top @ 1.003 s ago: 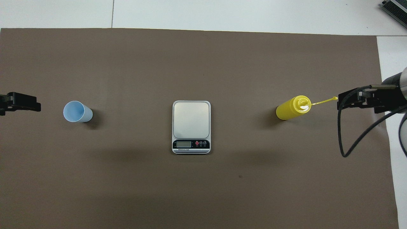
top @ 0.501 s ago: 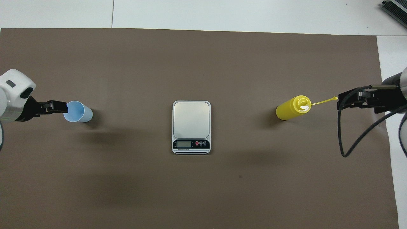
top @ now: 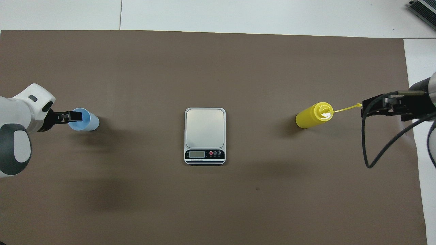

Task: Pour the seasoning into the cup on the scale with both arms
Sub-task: 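Reach the left gripper to the blue cup and grasp it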

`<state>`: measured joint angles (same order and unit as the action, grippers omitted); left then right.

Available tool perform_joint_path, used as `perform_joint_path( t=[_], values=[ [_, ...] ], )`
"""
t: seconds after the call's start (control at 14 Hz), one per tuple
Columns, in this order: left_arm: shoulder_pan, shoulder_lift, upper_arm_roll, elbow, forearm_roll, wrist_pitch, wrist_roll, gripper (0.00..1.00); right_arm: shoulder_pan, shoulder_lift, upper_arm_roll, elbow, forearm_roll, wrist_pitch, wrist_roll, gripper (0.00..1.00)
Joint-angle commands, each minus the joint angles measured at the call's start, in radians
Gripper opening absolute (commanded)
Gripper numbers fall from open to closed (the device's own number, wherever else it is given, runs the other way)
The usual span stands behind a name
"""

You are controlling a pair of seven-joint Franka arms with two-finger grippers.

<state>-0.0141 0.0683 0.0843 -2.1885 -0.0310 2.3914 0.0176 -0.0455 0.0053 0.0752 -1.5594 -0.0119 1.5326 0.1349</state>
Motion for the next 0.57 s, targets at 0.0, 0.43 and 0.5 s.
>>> perform_joint_path(
  t=[0.0,0.43,0.5],
  values=[
    [0.017,0.025,-0.003,-0.026,-0.007,0.043,0.042,1.00,-0.010,-0.025,0.009,-0.028,-0.003,0.004,0.012,1.00],
    [0.000,0.024,-0.003,-0.053,-0.007,0.032,0.038,0.65,-0.011,-0.025,0.009,-0.028,-0.003,0.004,0.012,1.00],
    [-0.003,0.025,-0.003,-0.048,-0.007,0.025,0.036,0.38,-0.011,-0.025,0.009,-0.028,-0.002,0.004,0.012,1.00]
  ],
)
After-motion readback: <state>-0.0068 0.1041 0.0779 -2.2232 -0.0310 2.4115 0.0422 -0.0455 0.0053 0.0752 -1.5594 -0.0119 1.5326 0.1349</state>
